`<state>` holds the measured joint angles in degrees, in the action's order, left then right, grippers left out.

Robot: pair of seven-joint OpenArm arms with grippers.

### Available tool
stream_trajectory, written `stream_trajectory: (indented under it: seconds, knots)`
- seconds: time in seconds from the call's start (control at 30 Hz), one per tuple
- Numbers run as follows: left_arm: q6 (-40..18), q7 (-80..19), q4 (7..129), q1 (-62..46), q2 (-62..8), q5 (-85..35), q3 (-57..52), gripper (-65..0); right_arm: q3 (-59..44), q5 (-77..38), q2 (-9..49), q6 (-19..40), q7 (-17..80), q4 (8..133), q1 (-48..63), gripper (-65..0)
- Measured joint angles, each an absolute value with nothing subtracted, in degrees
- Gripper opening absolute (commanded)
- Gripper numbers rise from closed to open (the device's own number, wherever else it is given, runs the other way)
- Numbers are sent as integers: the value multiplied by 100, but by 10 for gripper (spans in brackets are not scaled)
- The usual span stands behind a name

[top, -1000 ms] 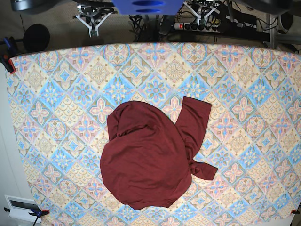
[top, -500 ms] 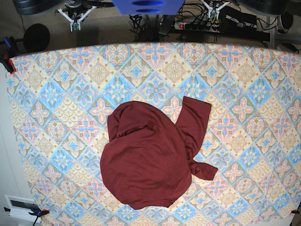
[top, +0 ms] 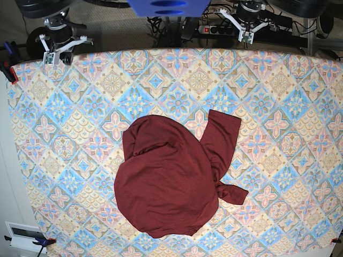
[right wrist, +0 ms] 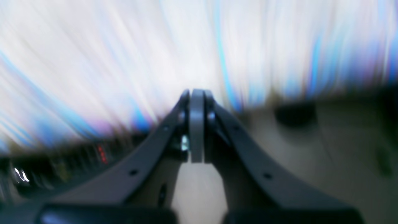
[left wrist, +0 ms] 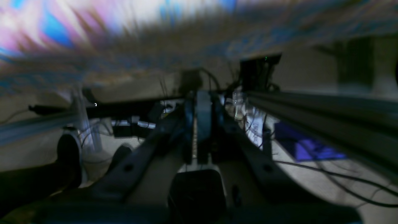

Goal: Layout the t-shirt on the table in an organized manner, then fold the t-shirt properly
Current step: 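Lower the left gripper onto the crumpled red t-shirt and grasp it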

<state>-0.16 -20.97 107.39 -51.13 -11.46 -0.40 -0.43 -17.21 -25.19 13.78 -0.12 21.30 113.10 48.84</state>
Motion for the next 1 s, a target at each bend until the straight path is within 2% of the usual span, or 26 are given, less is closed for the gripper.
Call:
stream_trajectory:
  seconds: [0.13,0.43,0.6,0.83,1.0]
  knots:
    - [1,-2255,11391,-5074,-1160,-21,-45,-650,-1680,-2751,1253,-23,2790,11371,5078,-650]
    - [3,-2342,11572,-4886,-1146,-38,-43,-650,-1660,-3004,1313,-25,2818,11437,4456,-650]
    - [-10,-2362,11583,-4554,-1138,-86,-43,-650,-1299,-3004,1330,-40,2821,11430,3752,-649]
    - [8,-2421,11614,-4027,-1142,-1028,-329,-650,-947,-2982,1330,-47,3345,11389,2731,-646]
    - [30,-3468,11620,-3345,-1133,-1651,-401,-649,-567,-3011,1315,-19,3378,11163,2027,-569]
